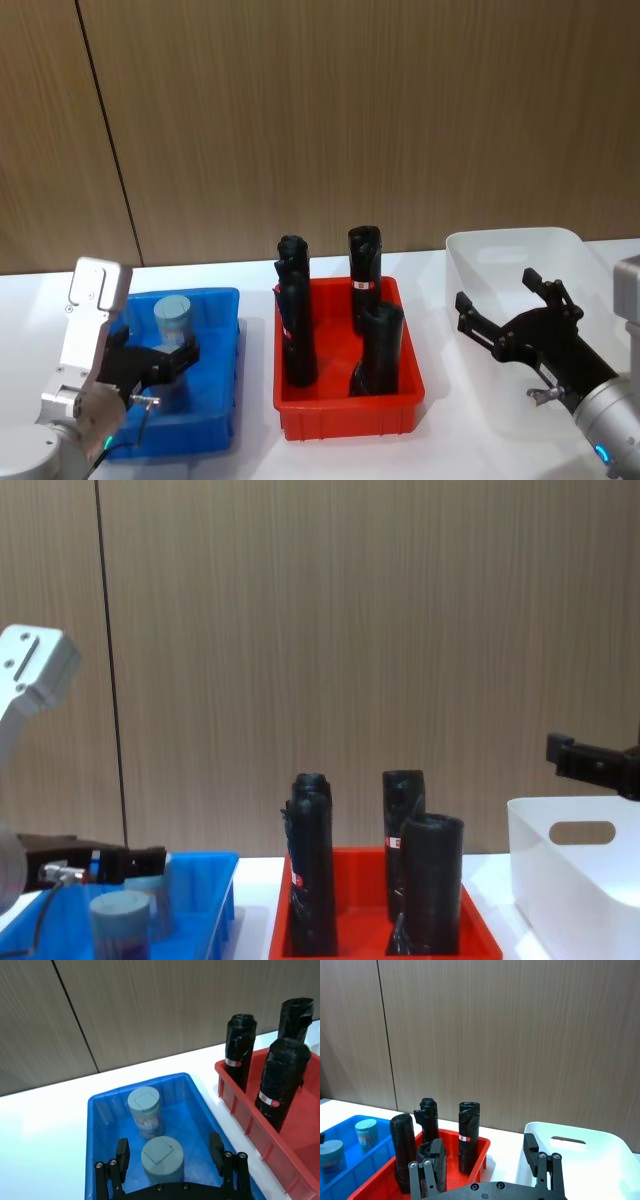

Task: Pick the cotton swabs from the blue box and place them into the white box.

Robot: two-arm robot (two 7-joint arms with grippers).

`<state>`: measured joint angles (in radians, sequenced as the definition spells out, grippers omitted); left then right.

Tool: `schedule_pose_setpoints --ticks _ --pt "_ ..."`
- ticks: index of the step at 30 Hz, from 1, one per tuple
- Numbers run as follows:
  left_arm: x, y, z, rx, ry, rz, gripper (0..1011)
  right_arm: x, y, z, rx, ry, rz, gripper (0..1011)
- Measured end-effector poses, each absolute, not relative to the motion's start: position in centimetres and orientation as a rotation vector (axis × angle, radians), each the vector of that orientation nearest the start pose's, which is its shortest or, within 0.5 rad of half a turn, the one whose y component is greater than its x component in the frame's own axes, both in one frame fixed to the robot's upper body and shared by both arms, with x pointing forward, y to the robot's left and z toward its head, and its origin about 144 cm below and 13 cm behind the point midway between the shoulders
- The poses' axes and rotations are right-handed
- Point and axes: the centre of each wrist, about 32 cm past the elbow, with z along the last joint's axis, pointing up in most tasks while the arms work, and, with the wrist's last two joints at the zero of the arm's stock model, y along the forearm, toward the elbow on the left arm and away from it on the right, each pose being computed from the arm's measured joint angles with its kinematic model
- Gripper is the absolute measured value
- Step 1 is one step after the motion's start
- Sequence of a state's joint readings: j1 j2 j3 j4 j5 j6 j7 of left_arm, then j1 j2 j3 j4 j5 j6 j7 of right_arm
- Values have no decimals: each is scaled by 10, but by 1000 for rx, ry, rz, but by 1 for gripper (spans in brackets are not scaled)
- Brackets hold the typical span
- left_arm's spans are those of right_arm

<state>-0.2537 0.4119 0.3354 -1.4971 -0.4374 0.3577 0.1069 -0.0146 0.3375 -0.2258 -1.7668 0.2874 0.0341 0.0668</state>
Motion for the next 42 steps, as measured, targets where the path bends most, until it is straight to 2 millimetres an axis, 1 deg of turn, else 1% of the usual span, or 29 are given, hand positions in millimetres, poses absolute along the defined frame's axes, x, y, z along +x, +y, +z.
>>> schedule_pose_setpoints --ticks 10,24,42 --pt "520 261 1181 315 226 1408 1004 443 -237 1189 26 -75 -1230 1001" --pt "537 266 1167 337 283 1395 1004 443 -237 1189 26 -75 -1230 1001" --pt "555 267 1153 360 307 1365 1004 443 -237 1189 26 -75 -1230 1001"
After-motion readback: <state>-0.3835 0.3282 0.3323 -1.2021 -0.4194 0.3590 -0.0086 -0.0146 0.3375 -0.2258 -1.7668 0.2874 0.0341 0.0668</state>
